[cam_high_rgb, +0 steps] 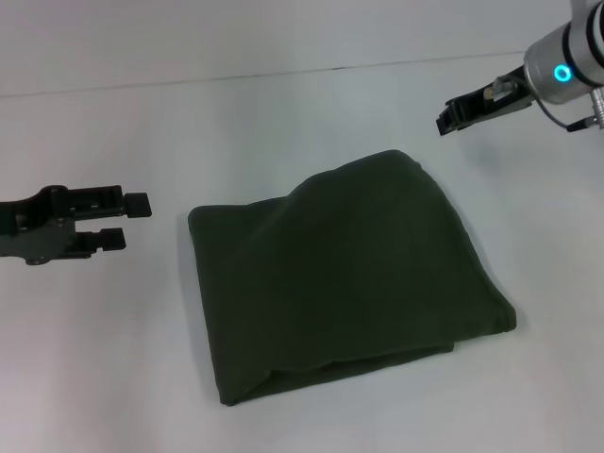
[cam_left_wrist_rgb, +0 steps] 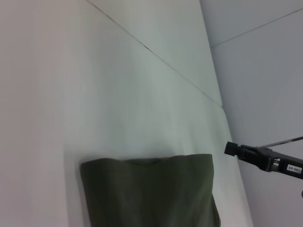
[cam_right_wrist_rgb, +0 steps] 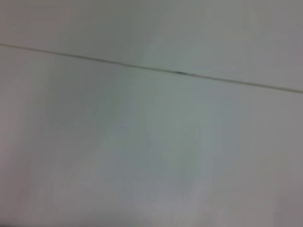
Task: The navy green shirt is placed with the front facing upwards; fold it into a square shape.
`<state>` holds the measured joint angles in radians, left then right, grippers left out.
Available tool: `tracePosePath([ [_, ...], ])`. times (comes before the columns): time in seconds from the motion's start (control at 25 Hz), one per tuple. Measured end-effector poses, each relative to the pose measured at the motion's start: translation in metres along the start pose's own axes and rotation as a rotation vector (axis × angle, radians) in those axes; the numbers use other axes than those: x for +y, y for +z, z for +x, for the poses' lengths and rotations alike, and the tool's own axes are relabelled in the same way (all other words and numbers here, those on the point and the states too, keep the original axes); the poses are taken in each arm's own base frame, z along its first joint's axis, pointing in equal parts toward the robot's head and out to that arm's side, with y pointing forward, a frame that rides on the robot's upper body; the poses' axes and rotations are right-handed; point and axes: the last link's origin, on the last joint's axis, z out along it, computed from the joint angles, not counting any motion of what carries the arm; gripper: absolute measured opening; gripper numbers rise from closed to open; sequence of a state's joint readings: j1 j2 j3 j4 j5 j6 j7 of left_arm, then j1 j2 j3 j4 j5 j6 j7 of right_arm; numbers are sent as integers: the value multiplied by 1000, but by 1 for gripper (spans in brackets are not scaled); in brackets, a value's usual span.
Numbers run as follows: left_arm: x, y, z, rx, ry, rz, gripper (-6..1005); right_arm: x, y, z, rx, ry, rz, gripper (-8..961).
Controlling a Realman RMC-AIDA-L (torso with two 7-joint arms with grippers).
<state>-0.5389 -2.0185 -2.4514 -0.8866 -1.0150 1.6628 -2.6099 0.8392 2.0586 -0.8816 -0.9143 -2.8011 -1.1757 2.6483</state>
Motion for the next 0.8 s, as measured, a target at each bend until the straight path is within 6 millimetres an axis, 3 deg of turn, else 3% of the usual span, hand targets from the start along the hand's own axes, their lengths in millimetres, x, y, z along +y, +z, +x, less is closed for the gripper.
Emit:
tracePosePath([
  [0.16,0,0,0,0,1,0,812,-4,-7,0,29,0,-13,280],
  [0.48,-1,-5,3,3,8,13,812,13,-40,25,265,-78,-151,473],
  [0.8,-2,-8,4,4,7,16,812,22,-50,51,406,-74,-223,488],
])
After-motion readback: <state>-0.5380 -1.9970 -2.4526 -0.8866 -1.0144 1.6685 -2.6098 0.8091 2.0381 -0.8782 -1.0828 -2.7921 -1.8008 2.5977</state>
